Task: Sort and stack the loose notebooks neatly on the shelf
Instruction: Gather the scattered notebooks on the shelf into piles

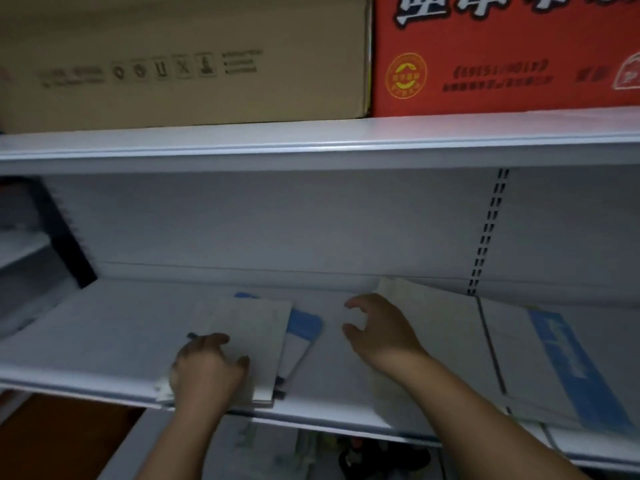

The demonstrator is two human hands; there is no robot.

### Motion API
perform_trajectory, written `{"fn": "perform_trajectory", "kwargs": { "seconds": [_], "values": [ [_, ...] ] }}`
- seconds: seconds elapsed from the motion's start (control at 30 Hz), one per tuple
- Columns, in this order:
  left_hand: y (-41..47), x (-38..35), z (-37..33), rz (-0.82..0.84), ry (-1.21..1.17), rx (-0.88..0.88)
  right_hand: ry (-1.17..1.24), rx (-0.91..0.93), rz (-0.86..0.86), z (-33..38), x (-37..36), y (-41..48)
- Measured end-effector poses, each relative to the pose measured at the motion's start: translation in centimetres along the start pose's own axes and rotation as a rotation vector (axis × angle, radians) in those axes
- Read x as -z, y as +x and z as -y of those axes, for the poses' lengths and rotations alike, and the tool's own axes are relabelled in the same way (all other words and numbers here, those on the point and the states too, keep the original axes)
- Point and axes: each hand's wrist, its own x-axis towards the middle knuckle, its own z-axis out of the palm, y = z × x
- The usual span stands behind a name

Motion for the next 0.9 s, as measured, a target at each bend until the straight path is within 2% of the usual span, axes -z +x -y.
{"fn": "perform_trajectory", "kwargs": {
  "seconds": [0.07,0.13,0.27,0.43,0.53,0.73,0.9],
  "values": [
    [0.4,1.2,2.4,0.064,0.089,0.067,-0.122,0.04,0.183,1.8,-3.3,2.0],
    [0.6,1.7,4.1,0.136,0.115,0.058,-0.222,0.034,0.322,2.9,-6.1,3.7],
    [1.1,2.6,6.1,0.176,0.142,0.033,-0.278,-0.13,0.527,2.8,-9.2,6.0],
    [1.1,3.8,6.8,0.306,-0.088,0.133,-0.41,-0.151,0.475,2.8,-8.9,6.7],
    [1.5,4.7,6.7,0.323,-0.236,0.185,-0.454,-0.179,0.483,3.1,-8.4,6.6],
    [1.6,4.1,4.9,0.345,-0.632,0.31,-0.326,-0.205,0.335,2.9,-7.7,6.9],
    [1.3,4.3,3.2,0.194,-0.924,0.298,-0.197,-0.141,0.179,2.6,-6.2,6.9]
  ]
}}
